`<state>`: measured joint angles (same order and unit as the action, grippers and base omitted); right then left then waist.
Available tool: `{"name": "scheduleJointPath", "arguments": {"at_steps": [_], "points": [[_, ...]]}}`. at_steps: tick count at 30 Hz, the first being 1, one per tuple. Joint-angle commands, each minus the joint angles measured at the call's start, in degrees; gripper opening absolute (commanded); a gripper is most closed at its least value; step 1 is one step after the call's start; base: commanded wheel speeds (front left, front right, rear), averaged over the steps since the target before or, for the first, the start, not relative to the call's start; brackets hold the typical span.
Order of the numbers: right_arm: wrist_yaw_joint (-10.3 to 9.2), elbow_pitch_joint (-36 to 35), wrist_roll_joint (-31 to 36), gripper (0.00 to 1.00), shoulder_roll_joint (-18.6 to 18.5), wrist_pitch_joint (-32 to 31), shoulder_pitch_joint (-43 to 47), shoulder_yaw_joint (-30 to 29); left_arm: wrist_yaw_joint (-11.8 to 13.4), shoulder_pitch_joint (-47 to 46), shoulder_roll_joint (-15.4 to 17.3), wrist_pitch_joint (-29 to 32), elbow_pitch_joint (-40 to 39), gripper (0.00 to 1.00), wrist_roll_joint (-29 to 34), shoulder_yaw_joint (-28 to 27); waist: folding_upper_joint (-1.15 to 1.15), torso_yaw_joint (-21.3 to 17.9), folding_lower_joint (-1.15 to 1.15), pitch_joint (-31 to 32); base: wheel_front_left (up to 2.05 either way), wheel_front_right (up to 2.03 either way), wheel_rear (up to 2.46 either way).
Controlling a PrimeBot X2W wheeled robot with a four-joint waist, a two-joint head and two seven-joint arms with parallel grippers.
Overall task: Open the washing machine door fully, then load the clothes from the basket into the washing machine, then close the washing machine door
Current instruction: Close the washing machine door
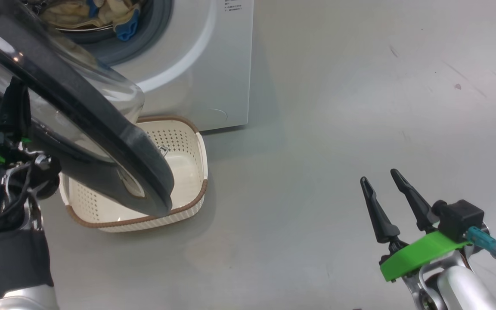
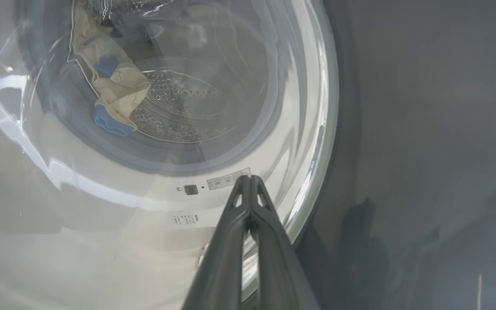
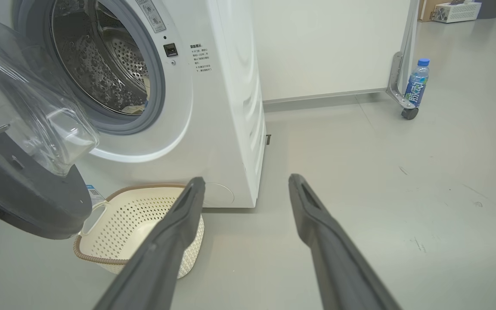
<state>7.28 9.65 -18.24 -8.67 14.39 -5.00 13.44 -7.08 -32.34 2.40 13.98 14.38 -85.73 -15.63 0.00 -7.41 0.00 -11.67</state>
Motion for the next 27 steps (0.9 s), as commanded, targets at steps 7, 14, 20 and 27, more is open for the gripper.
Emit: {"name": "scheduleJointPath", "arguments": {"at_steps": [7,14,20,27], "points": [[0.21,-1.79,-0.05,1.00,-0.12,0.61,-0.74,0.21,-0.40,0.95,7.47,-5.97,-3.36,0.00,8.03,4.53,0.00,1.72,0.00,1.03,0.00,0.00,0.00],[0.21,-1.85,0.00,1.00,0.02,0.61,-0.24,0.07,-0.40,4.62,14.29,-15.60,-4.20,0.00,16.82,12.20,0.00,3.19,0.00,2.77,0.00,0.00,0.00],[0.21,-2.01,0.38,1.00,0.48,0.61,0.98,-0.14,-0.40,9.15,23.18,-25.79,-3.20,0.00,31.18,22.61,0.00,4.37,0.00,4.41,0.00,0.00,0.00],[0.21,-2.51,0.98,1.00,0.77,0.61,2.02,-0.26,1.67,13.38,26.97,-28.78,-3.01,0.00,43.74,23.36,0.00,5.05,0.00,5.94,0.00,0.00,0.00]]}}
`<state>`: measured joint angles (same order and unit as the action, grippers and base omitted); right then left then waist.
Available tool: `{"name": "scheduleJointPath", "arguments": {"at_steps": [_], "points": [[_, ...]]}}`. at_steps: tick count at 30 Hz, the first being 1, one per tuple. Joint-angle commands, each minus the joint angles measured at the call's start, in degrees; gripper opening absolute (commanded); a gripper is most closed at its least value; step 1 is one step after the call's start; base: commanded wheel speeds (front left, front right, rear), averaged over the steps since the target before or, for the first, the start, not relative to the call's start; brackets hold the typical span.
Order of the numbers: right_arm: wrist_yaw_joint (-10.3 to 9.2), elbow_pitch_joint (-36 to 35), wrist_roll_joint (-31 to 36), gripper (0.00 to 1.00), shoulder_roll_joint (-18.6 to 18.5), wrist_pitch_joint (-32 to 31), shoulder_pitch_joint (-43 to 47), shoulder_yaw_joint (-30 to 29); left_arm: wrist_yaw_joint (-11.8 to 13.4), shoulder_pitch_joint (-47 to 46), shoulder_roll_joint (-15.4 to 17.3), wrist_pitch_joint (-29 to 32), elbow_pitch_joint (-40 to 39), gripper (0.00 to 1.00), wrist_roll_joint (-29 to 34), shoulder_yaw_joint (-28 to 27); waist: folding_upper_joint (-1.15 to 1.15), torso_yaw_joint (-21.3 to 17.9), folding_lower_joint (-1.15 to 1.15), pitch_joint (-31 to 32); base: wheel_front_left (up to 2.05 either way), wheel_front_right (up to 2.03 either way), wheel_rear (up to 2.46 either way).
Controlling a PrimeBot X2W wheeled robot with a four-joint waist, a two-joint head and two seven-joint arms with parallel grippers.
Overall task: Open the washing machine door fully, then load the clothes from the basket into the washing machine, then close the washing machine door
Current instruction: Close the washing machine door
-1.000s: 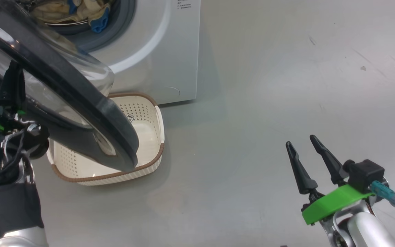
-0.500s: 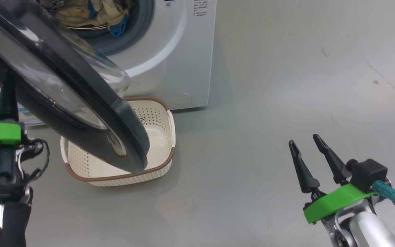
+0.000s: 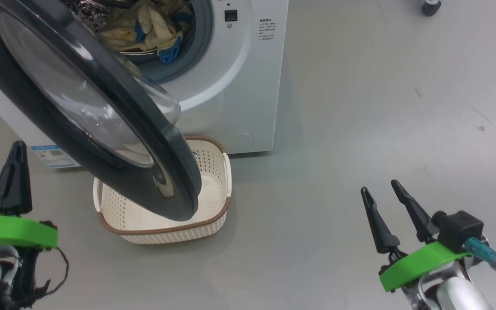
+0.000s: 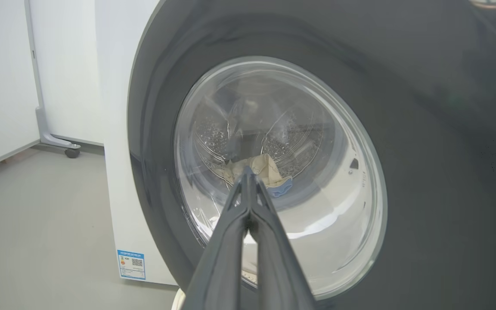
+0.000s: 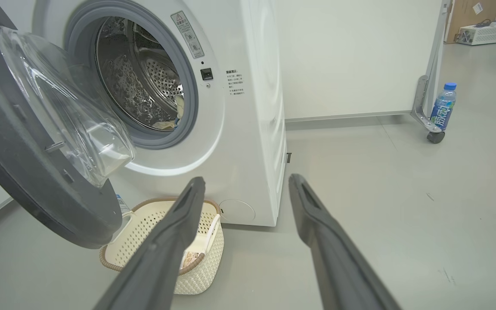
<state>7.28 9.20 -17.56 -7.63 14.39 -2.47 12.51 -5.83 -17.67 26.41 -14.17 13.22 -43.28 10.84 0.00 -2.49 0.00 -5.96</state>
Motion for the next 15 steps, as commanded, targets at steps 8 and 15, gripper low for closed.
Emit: {"name": "scheduleJointPath", "arguments": {"at_steps": [8,15], "points": [[0.21,-2.68,0.48,1.00,-0.15,0.61,0.84,0.32,5.10,6.33,2.82,-0.81,-7.41,0.93,13.67,-5.61,0.00,0.52,0.00,1.49,0.00,0.00,0.00],[0.21,-2.89,0.81,1.00,-0.06,0.61,1.52,0.53,6.59,12.49,-0.05,-0.82,-10.78,1.00,17.95,-8.20,0.00,0.31,0.00,2.43,0.00,0.00,0.00]]}}
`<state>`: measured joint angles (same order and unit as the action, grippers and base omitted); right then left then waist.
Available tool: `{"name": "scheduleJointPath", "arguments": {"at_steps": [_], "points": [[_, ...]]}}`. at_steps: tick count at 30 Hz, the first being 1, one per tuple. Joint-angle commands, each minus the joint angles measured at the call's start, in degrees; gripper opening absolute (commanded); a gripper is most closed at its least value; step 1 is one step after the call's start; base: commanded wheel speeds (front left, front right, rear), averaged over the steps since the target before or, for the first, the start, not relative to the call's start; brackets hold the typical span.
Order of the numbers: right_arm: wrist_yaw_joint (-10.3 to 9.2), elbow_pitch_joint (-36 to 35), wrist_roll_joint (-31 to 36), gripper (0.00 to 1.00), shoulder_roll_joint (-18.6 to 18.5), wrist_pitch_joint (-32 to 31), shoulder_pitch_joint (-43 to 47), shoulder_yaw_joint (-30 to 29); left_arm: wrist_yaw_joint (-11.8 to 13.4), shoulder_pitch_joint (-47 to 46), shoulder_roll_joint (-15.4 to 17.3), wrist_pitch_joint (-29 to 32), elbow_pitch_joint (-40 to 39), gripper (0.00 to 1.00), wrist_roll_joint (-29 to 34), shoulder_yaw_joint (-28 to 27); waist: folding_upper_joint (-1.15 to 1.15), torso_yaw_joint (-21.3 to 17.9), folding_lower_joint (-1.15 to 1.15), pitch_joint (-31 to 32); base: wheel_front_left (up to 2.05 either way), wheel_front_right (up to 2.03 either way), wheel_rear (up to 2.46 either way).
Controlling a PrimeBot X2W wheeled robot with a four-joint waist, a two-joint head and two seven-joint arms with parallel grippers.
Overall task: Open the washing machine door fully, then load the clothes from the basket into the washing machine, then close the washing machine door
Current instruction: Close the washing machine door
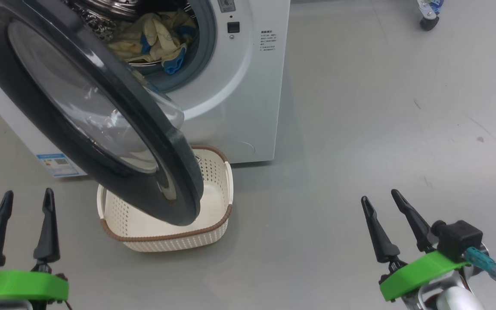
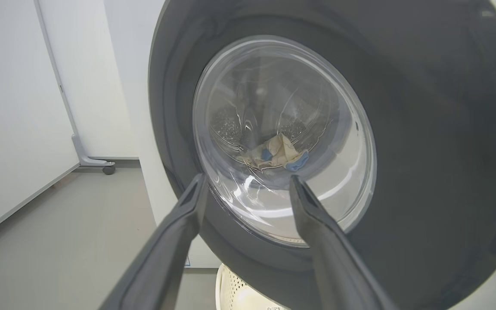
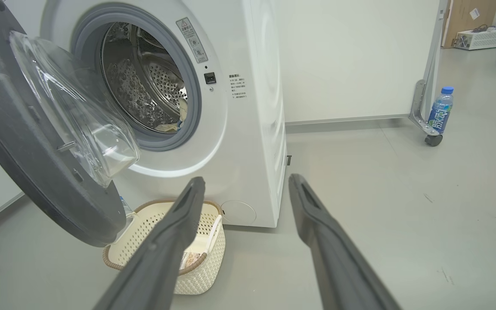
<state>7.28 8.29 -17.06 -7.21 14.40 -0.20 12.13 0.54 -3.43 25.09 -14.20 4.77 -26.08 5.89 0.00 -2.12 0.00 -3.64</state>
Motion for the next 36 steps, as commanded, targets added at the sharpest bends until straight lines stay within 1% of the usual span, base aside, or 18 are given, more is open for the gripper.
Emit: {"name": "scheduleJointPath", "arguments": {"at_steps": [1,10,11,12,13,14,17,20,26,30,36], "points": [[0.21,-2.02,0.36,1.00,-0.49,0.60,-0.64,0.86,0.47,-1.01,0.64,-0.79,-2.71,1.00,1.16,-3.74,0.00,-0.09,0.00,0.24,0.00,0.00,0.00],[0.21,-2.38,0.44,1.00,-0.61,0.60,0.12,0.73,0.15,4.19,-4.91,-0.79,-3.63,1.00,4.02,-6.24,0.00,-0.53,0.00,0.63,0.00,0.00,0.00],[0.21,-2.38,0.44,1.00,-0.61,0.60,0.12,0.73,0.15,4.19,-4.91,-0.79,-3.63,1.00,4.02,-6.24,0.00,-0.53,0.00,0.63,0.00,0.00,0.00],[0.21,-2.41,0.46,1.00,-0.58,0.60,0.16,0.69,0.00,4.62,-5.58,-0.79,-3.47,1.00,4.12,-6.50,0.00,-0.56,0.00,0.61,0.00,0.00,0.00],[0.21,-2.44,0.48,1.00,-0.52,0.60,0.20,0.66,-0.22,5.05,-6.18,-0.79,-3.19,1.00,4.16,-6.72,0.00,-0.60,0.00,0.56,0.00,0.00,0.00],[0.21,-2.43,0.46,1.00,-0.44,0.60,0.15,0.75,-0.70,5.67,-7.45,-0.79,-3.06,1.00,4.12,-7.59,0.00,-0.76,0.00,0.45,0.00,0.00,0.00],[0.21,-2.37,0.41,1.00,-0.38,0.60,0.02,0.73,-1.30,6.76,-9.06,-0.79,-2.93,1.00,4.53,-9.14,0.00,-0.89,0.00,0.32,0.00,0.00,0.00],[0.21,-2.40,0.49,1.00,-0.39,0.60,0.13,0.60,-2.51,7.47,-10.52,-0.79,-2.53,1.00,4.98,-9.89,0.00,-0.85,0.00,0.14,0.00,0.00,0.00],[0.21,-2.50,0.65,1.00,-0.42,0.60,0.18,0.37,-4.56,7.59,-12.51,-0.80,-1.99,1.00,6.19,-10.62,0.00,-0.84,0.00,-0.24,0.00,0.00,0.00],[0.21,-2.62,0.87,1.00,-0.33,0.60,0.03,0.42,-5.95,7.47,-12.93,-0.80,-2.03,1.00,7.55,-10.16,0.00,-0.96,0.00,-0.55,0.00,0.00,0.00],[0.21,-2.48,1.07,1.00,-0.25,0.60,-0.07,0.23,-6.80,7.50,-13.40,-0.80,-1.79,1.00,9.22,-10.25,0.00,-1.02,0.00,-0.76,0.00,0.00,0.00]]}}
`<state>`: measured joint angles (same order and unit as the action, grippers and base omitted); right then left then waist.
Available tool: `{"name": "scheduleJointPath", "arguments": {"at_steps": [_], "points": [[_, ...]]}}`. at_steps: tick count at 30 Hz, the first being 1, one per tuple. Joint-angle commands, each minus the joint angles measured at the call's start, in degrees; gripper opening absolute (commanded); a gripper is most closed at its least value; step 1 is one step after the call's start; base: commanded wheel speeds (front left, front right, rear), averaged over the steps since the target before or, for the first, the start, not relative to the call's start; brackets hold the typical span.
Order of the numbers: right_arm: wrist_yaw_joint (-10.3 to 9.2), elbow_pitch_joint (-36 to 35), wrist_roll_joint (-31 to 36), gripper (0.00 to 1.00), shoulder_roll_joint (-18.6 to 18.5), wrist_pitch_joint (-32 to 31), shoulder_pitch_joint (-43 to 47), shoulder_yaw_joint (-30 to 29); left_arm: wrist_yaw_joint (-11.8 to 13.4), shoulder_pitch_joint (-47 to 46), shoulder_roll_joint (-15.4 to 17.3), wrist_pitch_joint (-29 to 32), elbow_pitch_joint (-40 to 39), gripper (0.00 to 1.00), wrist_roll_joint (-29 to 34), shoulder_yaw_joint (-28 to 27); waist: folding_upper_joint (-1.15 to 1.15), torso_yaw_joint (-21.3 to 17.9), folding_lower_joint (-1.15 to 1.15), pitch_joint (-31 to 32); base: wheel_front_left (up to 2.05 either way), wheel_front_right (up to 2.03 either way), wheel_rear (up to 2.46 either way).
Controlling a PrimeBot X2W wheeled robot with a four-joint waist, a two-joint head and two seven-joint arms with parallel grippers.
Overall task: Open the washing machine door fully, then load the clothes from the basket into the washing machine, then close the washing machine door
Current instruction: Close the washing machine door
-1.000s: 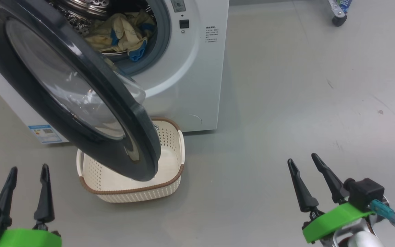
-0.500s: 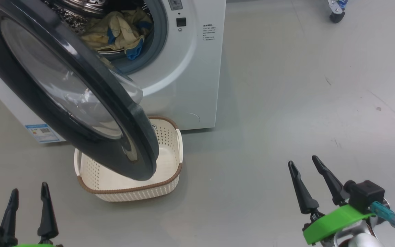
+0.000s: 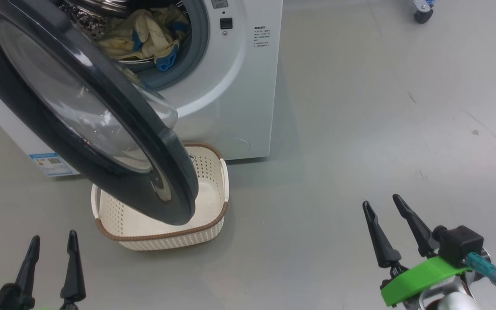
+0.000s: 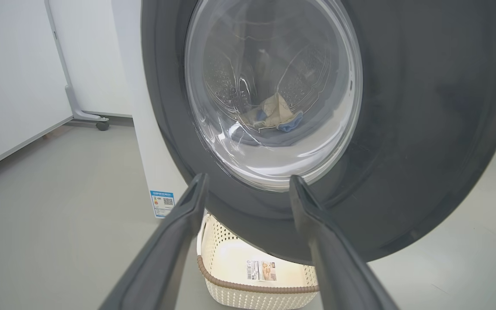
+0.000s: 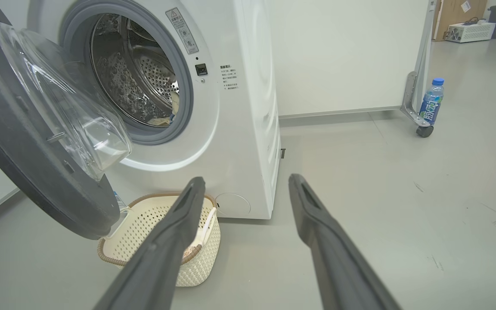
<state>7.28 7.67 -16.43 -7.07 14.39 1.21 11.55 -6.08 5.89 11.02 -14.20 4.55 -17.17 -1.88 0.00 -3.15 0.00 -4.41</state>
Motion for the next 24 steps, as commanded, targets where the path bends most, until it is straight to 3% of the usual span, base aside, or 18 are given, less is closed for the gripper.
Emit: {"name": "scheduleJointPath", "arguments": {"at_steps": [1,24], "points": [[0.21,-1.84,0.44,1.00,-0.39,0.61,-1.48,0.80,-0.27,-1.78,0.60,-0.80,-1.49,1.00,0.47,-2.54,0.00,0.03,0.00,0.00,0.00,0.00,0.00],[0.21,-1.28,0.48,1.00,-0.13,0.61,-1.81,0.77,-1.22,-1.84,-1.01,-0.80,-0.68,1.00,1.67,-3.90,0.00,-0.06,0.00,0.48,0.00,0.00,0.00]]}}
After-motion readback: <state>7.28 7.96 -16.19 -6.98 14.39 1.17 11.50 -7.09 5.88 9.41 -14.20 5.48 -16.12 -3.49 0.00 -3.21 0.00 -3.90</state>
